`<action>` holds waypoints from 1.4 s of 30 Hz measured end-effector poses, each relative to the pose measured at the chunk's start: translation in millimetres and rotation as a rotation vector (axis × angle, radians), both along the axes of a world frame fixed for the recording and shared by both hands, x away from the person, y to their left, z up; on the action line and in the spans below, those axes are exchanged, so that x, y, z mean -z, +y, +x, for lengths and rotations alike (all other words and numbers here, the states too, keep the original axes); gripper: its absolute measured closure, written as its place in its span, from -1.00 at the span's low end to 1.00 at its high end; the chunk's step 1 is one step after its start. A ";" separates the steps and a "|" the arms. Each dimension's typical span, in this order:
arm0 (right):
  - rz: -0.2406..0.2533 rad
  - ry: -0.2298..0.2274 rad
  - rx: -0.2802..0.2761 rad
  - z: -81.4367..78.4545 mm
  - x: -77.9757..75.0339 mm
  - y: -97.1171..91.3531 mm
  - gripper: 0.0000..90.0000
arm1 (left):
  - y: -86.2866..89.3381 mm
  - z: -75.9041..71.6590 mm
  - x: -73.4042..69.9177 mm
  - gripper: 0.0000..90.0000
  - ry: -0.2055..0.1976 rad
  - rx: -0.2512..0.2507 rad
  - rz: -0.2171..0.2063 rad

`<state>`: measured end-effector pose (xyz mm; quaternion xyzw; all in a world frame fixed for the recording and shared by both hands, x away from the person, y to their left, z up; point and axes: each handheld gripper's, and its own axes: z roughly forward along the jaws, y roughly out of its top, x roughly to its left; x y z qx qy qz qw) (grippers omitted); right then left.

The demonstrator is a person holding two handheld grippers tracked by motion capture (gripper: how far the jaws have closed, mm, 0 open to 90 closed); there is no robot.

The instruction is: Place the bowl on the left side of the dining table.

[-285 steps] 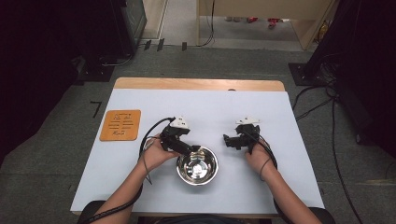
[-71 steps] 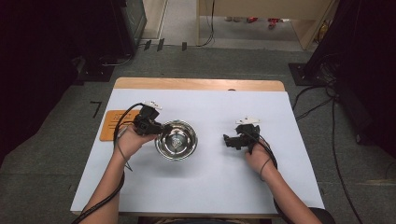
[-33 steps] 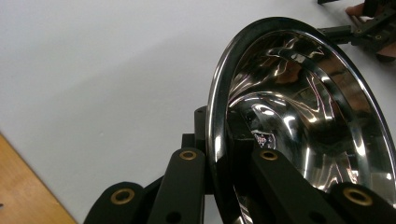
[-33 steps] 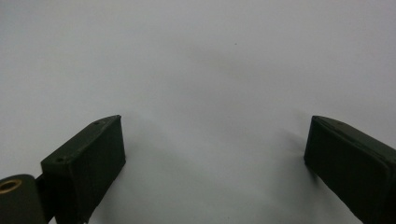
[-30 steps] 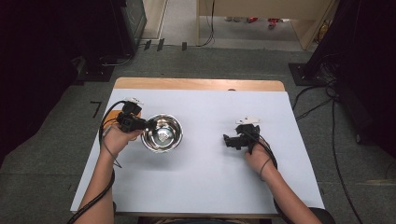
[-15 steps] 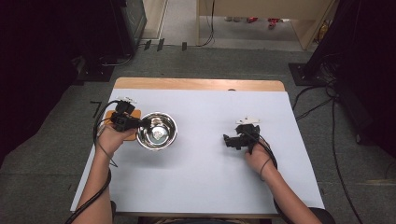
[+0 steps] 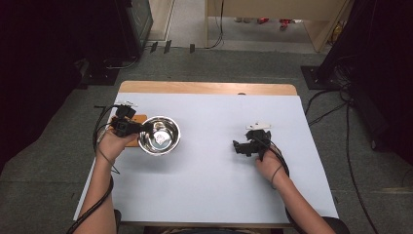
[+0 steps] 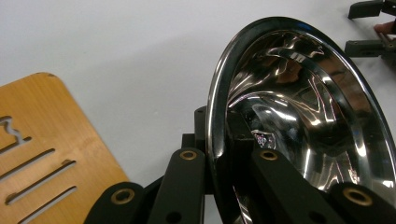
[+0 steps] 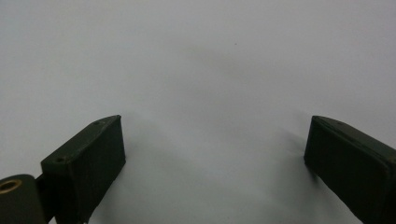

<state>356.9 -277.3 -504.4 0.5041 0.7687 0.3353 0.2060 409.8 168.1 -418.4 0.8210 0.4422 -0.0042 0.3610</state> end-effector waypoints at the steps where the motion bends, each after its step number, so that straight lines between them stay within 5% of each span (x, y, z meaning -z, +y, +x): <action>1: 0.000 0.000 0.000 0.0 0.0 0.0 -0.89 | 1.4 0.1 0.1 0.95 -0.001 -0.003 -0.003; 42: 0.000 0.000 0.000 0.0 0.0 0.0 -0.89 | 49.7 8.9 6.4 0.95 0.000 -0.159 -0.035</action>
